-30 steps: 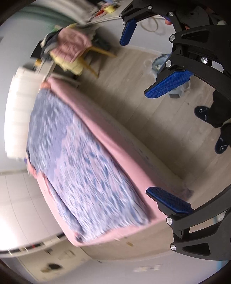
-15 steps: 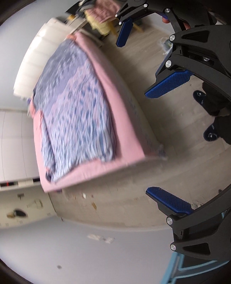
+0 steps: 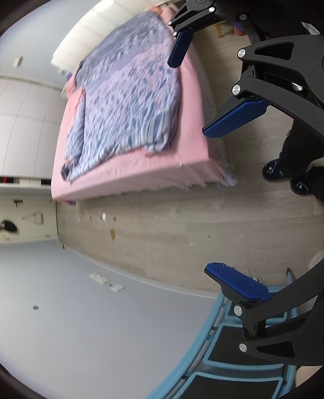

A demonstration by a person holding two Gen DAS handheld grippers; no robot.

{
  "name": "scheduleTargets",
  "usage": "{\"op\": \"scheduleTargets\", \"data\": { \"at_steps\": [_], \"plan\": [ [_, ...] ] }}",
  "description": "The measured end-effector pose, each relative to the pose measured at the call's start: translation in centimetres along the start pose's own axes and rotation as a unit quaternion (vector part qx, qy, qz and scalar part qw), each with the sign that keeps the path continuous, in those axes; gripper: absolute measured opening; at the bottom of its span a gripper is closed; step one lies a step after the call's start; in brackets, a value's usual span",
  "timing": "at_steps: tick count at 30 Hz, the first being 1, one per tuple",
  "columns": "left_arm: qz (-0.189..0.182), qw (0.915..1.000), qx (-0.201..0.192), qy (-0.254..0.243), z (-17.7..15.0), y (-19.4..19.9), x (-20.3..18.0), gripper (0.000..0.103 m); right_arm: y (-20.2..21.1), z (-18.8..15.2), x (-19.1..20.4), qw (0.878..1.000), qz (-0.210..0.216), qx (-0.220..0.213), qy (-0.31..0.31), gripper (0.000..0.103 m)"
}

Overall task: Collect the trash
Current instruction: 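Carry both open tools away from the bin along the bed toward the floor litter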

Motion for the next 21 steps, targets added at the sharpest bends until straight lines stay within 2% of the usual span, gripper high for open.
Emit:
{"op": "scheduleTargets", "data": {
  "at_steps": [7,10,13,17,21],
  "plan": [
    [0.037,0.9985,0.011,0.038,3.4,-2.4,3.1,0.097,-3.3,5.1,-1.0,0.999,0.025,0.009,0.043,0.096],
    [0.068,0.9951,-0.004,0.072,5.1,-2.5,5.9,0.097,-4.8,7.3,-1.5,0.998,0.029,0.009,0.058,0.096],
    [0.065,0.9916,0.005,0.112,6.4,-3.1,9.0,0.097,-5.8,10.3,-1.7,0.998,0.037,0.009,0.053,0.096],
    [0.080,0.9888,0.003,0.126,8.6,-3.7,11.9,0.097,-7.0,13.6,-1.3,0.998,0.044,0.005,0.049,0.096],
    [0.074,0.9874,-0.004,0.140,11.1,-4.4,15.0,0.097,-8.9,17.1,-0.3,0.998,0.039,0.007,0.055,0.096]
  ]
}}
Point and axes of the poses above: each gripper's, at about its wrist camera, not at the fingertips, and y roughly against the way its jaws point, x to its left, z to its top, the point moved 6 cm from there along -y, roughly the way its jaws point, and after that the axes turned 14 degrees about x, right-handed, at the moved point
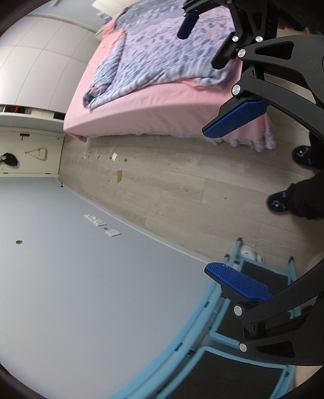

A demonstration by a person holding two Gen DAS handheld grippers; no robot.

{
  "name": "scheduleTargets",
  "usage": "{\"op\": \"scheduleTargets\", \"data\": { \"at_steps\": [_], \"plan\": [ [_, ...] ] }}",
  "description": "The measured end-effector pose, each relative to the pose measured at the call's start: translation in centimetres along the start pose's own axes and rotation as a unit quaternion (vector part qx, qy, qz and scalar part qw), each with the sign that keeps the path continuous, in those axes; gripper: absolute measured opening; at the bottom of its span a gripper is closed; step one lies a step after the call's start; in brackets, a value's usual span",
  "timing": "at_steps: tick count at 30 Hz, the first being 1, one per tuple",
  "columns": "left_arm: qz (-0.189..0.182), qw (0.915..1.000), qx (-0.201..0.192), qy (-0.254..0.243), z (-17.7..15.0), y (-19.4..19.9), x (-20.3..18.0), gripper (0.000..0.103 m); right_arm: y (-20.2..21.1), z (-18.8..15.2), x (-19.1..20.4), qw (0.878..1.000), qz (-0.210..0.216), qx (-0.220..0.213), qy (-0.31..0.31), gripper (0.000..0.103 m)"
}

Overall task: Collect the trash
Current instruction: 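Carry both open tools away from the bin along the bed toward the floor litter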

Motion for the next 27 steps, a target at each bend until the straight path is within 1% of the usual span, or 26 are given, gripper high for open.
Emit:
{"op": "scheduleTargets", "data": {
  "at_steps": [3,4,7,8,10,13,16,18,20,23,25,27],
  "plan": [
    [-0.008,0.9999,-0.009,-0.007,3.3,-1.5,1.1,0.097,-1.7,2.9,0.3,1.000,-0.009,0.001,-0.009,0.096],
    [-0.013,0.9998,-0.012,-0.013,4.7,-2.2,1.5,0.097,-2.4,4.2,0.3,1.000,-0.013,0.003,-0.021,0.096],
    [-0.026,0.9992,-0.006,-0.030,8.2,-3.8,2.4,0.097,-3.2,6.7,0.2,0.999,-0.014,0.008,-0.052,0.096],
    [-0.032,0.9988,-0.005,-0.036,9.2,-4.3,2.5,0.097,-3.5,8.0,0.1,0.998,-0.020,0.008,-0.058,0.096],
    [-0.045,0.9970,-0.007,-0.063,12.0,-5.0,2.5,0.097,-3.7,9.6,0.0,0.997,-0.032,0.003,-0.065,0.096],
    [-0.046,0.9942,-0.016,-0.096,15.5,-6.2,2.2,0.097,-4.6,12.1,-0.9,0.995,-0.040,0.000,-0.092,0.096],
    [-0.063,0.9925,-0.015,-0.104,19.5,-7.6,1.7,0.097,-5.6,14.7,-2.2,0.993,-0.050,0.001,-0.108,0.096],
    [-0.069,0.9915,-0.013,-0.110,21.4,-8.5,1.0,0.097,-6.3,16.6,-3.3,0.992,-0.056,0.002,-0.115,0.096],
    [-0.072,0.9906,-0.007,-0.116,23.9,-9.9,0.1,0.097,-7.3,18.6,-4.8,0.991,-0.059,0.002,-0.123,0.096],
    [-0.085,0.9902,0.005,-0.111,27.7,-12.2,-1.2,0.097,-9.4,21.5,-7.5,0.989,-0.063,0.002,-0.131,0.096],
    [-0.086,0.9898,0.007,-0.113,31.1,-13.8,-2.1,0.097,-11.1,24.0,-9.6,0.989,-0.058,0.000,-0.138,0.096],
    [-0.077,0.9902,0.006,-0.116,34.3,-15.2,-2.8,0.097,-12.3,25.7,-11.2,0.989,-0.053,0.002,-0.138,0.096]
  ]
}}
Point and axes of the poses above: each gripper's, at about its wrist camera, not at the fingertips, and y roughly against the way its jaws point, x to its left, z to its top, the point moved 6 cm from there along -y, roughly the way its jaws point, and after that the axes turned 14 degrees about x, right-handed, at the moved point
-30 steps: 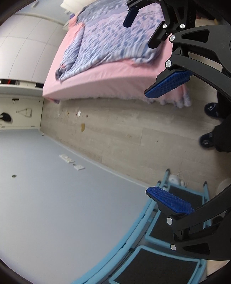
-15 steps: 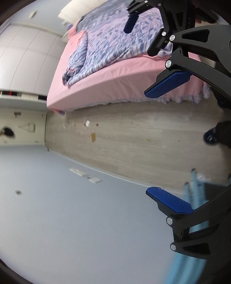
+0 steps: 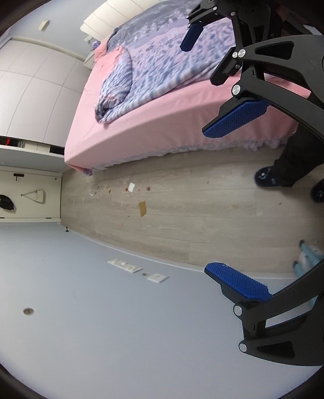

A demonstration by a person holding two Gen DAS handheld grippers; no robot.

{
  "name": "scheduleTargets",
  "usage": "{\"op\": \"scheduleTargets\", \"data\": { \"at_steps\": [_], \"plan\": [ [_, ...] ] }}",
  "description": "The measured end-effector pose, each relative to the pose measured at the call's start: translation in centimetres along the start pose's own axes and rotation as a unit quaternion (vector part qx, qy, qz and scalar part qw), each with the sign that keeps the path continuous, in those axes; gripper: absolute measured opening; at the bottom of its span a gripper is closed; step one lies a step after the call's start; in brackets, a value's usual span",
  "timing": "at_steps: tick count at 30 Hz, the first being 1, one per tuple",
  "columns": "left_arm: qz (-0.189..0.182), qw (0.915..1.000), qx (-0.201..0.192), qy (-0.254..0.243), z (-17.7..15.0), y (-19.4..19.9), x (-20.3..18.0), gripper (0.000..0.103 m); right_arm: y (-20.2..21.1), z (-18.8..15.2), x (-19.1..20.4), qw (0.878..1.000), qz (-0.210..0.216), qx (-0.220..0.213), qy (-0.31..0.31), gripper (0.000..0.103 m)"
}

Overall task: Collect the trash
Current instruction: 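Carry both open tools away from the bin along the bed toward the floor litter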

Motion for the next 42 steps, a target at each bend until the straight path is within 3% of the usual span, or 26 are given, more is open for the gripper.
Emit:
{"op": "scheduleTargets", "data": {
  "at_steps": [6,16,20,28,31,35,42],
  "plan": [
    [0.025,0.9997,0.007,0.002,9.2,-2.4,2.0,0.097,-2.5,8.3,-2.1,1.000,0.014,0.000,0.024,0.096],
    [0.008,0.9998,0.010,0.018,21.5,-7.2,4.9,0.097,-8.1,20.9,-2.9,1.000,0.012,0.010,0.025,0.096],
    [-0.002,1.0000,0.003,-0.006,26.9,-10.3,6.4,0.097,-11.1,26.3,-3.1,1.000,-0.008,0.006,0.006,0.096],
    [-0.024,0.9968,-0.007,-0.076,39.8,-14.8,10.3,0.097,-13.2,35.7,-4.0,0.997,-0.041,0.001,-0.058,0.096],
    [-0.024,0.9941,0.006,-0.106,43.9,-17.4,10.4,0.097,-14.8,39.3,-4.5,0.995,-0.050,0.008,-0.087,0.096],
    [-0.044,0.9922,0.016,-0.115,48.1,-19.6,10.2,0.097,-16.8,43.3,-5.7,0.992,-0.058,0.010,-0.108,0.096],
    [-0.048,0.9907,0.026,-0.124,56.1,-24.6,9.7,0.097,-21.9,49.1,-8.2,0.992,-0.056,0.020,-0.112,0.096]
  ]
}}
Point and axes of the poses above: each gripper's, at about its wrist camera, not at the fingertips, and y roughly against the way its jaws point, x to its left, z to its top, the point moved 6 cm from there along -y, roughly the way its jaws point, and after that the axes turned 14 degrees about x, right-handed, at the moved point
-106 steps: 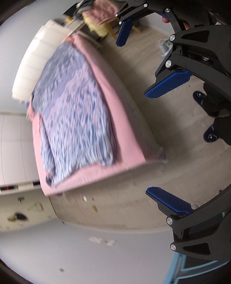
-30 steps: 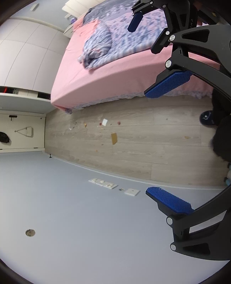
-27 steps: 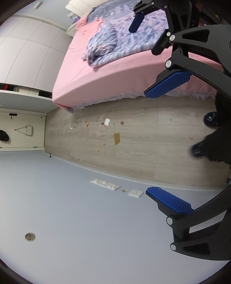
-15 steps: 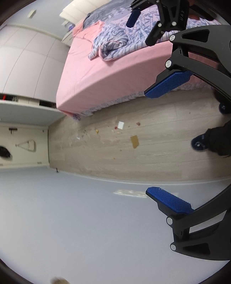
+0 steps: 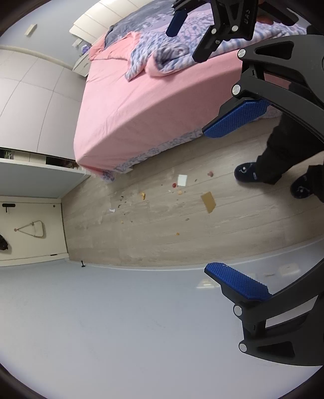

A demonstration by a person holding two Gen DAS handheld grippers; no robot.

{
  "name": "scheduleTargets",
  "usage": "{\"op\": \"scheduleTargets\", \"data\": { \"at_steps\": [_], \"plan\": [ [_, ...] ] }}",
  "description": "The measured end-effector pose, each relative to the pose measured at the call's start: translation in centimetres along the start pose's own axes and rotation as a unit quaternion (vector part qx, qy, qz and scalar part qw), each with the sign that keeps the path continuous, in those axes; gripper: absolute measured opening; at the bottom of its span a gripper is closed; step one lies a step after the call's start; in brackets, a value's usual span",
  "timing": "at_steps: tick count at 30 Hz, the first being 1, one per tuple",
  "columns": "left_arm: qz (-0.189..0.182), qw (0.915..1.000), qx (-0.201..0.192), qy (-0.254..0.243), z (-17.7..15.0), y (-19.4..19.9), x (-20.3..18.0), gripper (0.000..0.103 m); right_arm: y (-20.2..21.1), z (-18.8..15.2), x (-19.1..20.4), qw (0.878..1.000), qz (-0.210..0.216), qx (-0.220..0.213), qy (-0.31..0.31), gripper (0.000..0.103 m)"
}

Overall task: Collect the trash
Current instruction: 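Carry both open tools away from the bin along the bed toward the floor litter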

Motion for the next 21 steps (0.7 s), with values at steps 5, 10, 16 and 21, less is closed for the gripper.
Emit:
{"op": "scheduleTargets", "data": {
  "at_steps": [5,10,16,21],
  "plan": [
    [0.015,0.9997,0.003,-0.017,7.2,-2.7,0.5,0.097,-3.6,6.2,-1.5,1.000,0.010,0.010,-0.003,0.096],
    [0.021,0.9996,0.011,-0.015,14.2,-4.8,1.0,0.097,-6.9,12.6,-2.6,1.000,0.017,0.014,0.004,0.096],
    [0.021,0.9987,0.020,-0.042,21.1,-6.9,1.7,0.097,-9.8,18.7,-2.9,1.000,0.012,0.022,-0.002,0.096],
    [0.013,0.9971,0.028,-0.070,25.7,-10.1,3.7,0.097,-12.8,21.9,-1.8,0.999,0.007,0.044,-0.021,0.096]
  ]
}}
Point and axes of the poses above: each gripper's, at about its wrist camera, not at the fingertips, and y roughly against the way its jaws point, x to its left, z to its top, the point moved 6 cm from there along -y, roughly the way its jaws point, and after that the axes turned 14 degrees about x, right-handed, at the moved point
